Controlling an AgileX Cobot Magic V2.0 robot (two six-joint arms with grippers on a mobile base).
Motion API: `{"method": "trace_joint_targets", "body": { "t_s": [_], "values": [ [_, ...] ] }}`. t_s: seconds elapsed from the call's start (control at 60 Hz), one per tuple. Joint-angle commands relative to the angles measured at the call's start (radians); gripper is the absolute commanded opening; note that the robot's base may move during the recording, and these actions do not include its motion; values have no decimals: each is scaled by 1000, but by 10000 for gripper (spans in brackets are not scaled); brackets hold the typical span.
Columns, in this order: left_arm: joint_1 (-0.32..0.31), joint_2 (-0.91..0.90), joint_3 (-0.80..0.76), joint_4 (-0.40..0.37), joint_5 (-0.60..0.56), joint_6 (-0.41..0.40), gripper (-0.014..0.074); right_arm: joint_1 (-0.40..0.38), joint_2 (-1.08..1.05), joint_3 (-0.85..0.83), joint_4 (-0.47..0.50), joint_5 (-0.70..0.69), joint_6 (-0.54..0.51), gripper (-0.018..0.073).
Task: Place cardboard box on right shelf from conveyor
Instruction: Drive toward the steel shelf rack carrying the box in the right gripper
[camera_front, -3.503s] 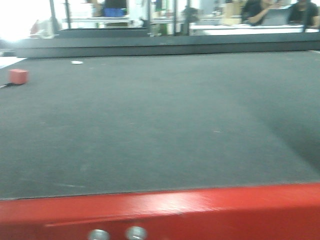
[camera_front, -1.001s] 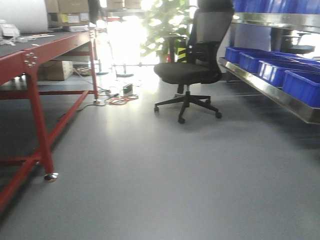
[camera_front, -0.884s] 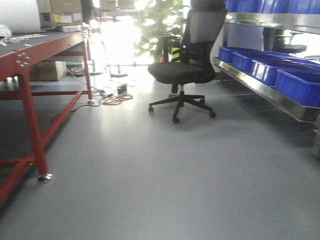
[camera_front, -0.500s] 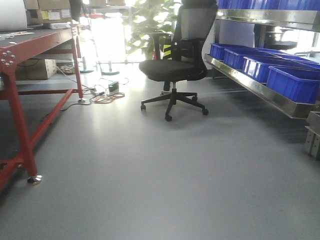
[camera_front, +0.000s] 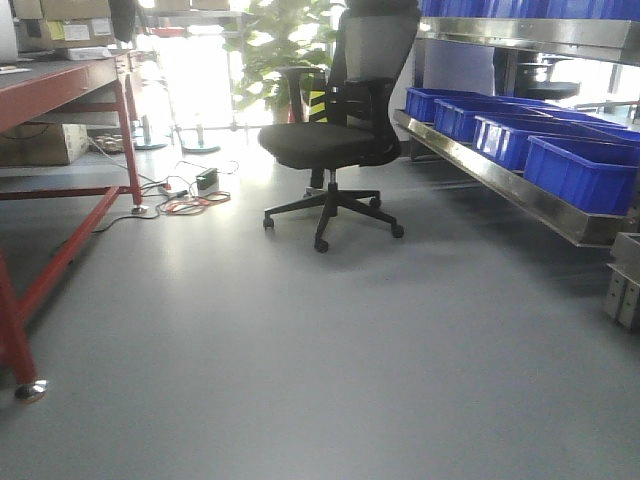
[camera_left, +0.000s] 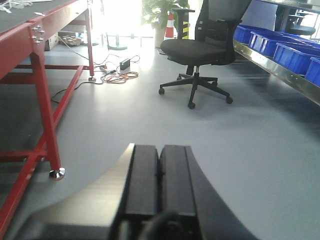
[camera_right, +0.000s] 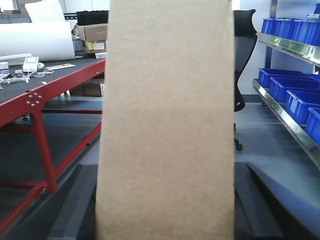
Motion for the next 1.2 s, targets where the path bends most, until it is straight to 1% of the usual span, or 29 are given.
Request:
{"method": "trace_joint_targets", "body": {
  "t_s": [0.0,1.184],
  "values": [
    [1,-17,8,-6,-86,0,-116,-5,18,-24,-24,-107,-12,150],
    [1,-17,8,-6,-86,0,-116,-5,18,-24,-24,-107,-12,150]
  ]
}}
